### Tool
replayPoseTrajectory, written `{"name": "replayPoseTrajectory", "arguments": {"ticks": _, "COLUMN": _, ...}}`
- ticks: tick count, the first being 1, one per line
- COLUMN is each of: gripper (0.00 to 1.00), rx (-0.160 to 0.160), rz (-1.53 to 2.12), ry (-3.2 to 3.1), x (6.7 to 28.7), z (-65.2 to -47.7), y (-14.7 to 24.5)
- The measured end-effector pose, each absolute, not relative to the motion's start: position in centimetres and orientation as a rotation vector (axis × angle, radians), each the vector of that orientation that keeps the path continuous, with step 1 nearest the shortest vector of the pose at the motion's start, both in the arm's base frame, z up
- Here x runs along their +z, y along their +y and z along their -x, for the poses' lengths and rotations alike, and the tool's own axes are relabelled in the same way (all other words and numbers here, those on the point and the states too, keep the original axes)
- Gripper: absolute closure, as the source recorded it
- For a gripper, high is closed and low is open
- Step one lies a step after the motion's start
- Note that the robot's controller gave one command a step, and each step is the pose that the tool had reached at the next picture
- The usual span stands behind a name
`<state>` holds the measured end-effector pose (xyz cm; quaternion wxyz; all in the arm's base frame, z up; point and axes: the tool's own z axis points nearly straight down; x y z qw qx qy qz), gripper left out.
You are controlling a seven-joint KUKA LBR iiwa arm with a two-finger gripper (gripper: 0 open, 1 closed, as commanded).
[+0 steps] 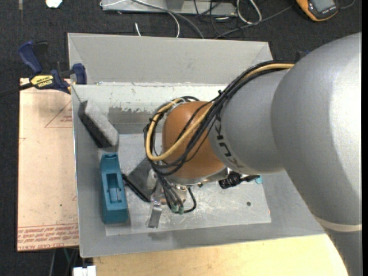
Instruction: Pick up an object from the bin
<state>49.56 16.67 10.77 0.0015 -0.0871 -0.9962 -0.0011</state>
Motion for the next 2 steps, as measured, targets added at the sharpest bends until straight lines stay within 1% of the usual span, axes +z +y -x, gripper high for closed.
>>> {"name": "replayPoseTrajectory", "arguments": {"ticks": 1, "gripper": 0.00, "rx": -0.010, "rz": 0.519, "ry": -3.101, "x": 6.8, "z": -52.2, "y": 16.4}}
{"name": "replayPoseTrajectory", "arguments": {"ticks": 2, "gripper": 1.00, "rx": -0.012, "rz": 0.735, "ry": -3.053, "x": 7.1, "z": -52.2, "y": 17.5}}
